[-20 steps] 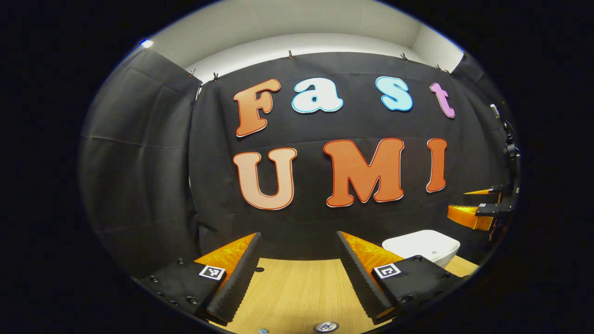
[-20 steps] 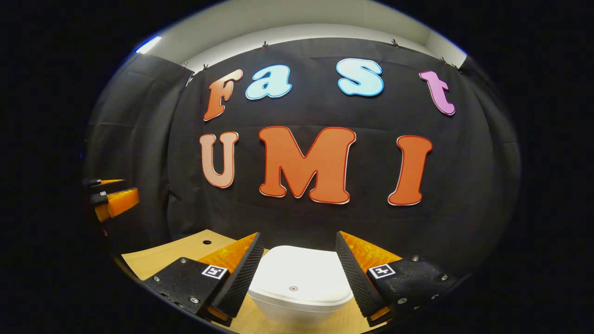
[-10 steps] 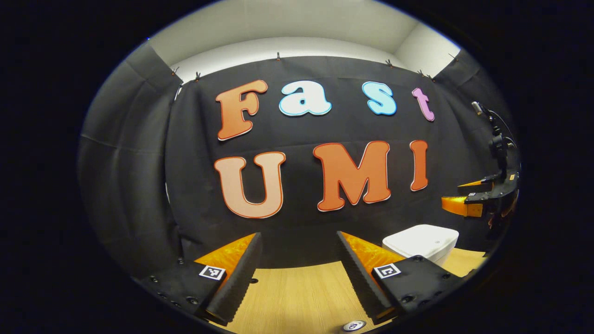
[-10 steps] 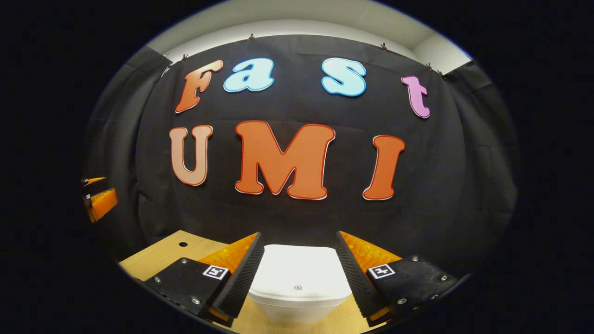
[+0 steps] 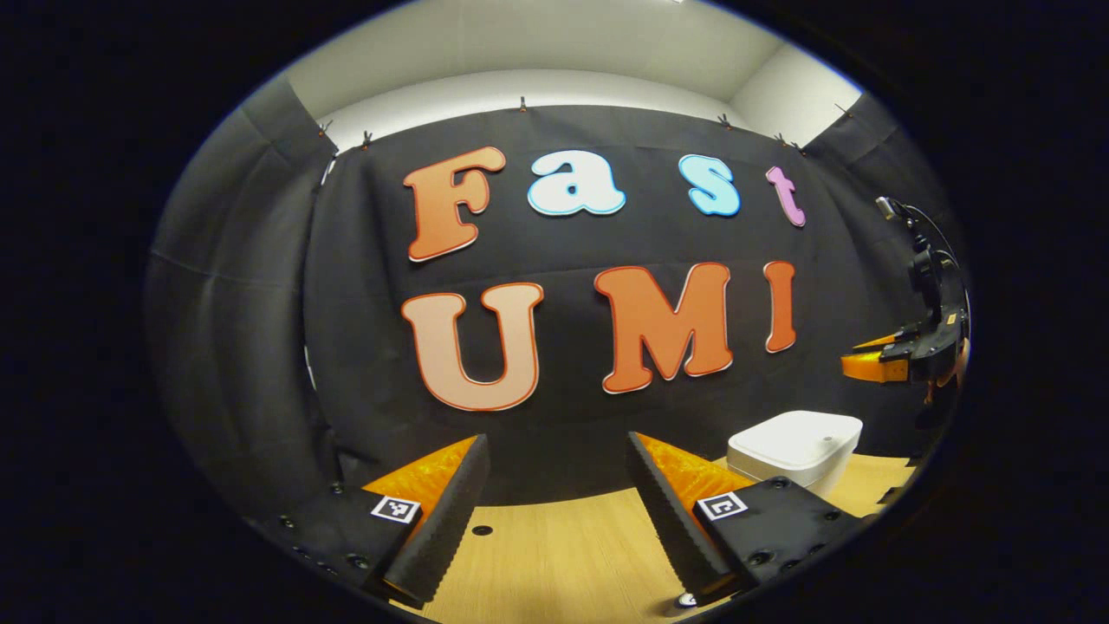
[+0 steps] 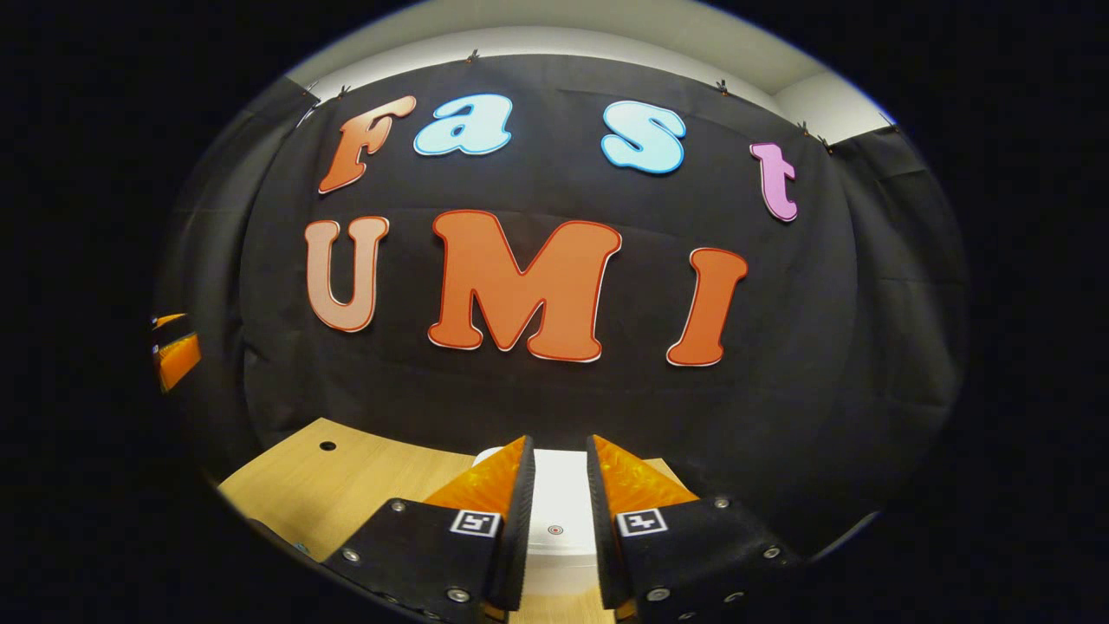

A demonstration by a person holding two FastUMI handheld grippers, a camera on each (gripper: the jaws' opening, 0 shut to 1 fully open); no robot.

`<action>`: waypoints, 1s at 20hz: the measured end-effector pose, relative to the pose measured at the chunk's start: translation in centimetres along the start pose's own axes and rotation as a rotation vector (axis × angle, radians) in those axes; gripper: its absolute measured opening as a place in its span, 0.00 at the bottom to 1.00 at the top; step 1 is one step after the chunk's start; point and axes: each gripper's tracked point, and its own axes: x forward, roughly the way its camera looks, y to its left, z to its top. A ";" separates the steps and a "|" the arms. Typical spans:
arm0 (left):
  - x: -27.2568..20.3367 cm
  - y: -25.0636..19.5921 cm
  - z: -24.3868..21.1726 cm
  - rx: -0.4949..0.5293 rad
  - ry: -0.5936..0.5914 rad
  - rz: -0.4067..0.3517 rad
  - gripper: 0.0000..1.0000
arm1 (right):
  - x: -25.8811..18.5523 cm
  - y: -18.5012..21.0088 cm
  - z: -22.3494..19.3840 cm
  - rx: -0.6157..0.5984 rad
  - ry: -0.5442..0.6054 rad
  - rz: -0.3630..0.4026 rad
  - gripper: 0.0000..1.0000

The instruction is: Press the lid of the desktop garbage bin to open it, pick up the crumpled paper on the desktop and throw it into the bin, then pick up the pop can on the desktop and drop it into the bin, and finally close the garbage bin lid.

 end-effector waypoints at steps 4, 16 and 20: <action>-0.3 1.6 -0.6 -0.020 0.017 0.101 1.00 | 1.5 -0.8 -0.9 0.019 0.020 0.020 0.01; -0.4 2.0 -2.9 0.024 0.100 0.197 1.00 | 3.6 0.9 -8.3 0.019 0.191 0.143 0.01; -0.5 1.6 -3.7 0.042 0.121 0.201 1.00 | 3.7 0.8 -10.8 0.015 0.259 0.159 0.01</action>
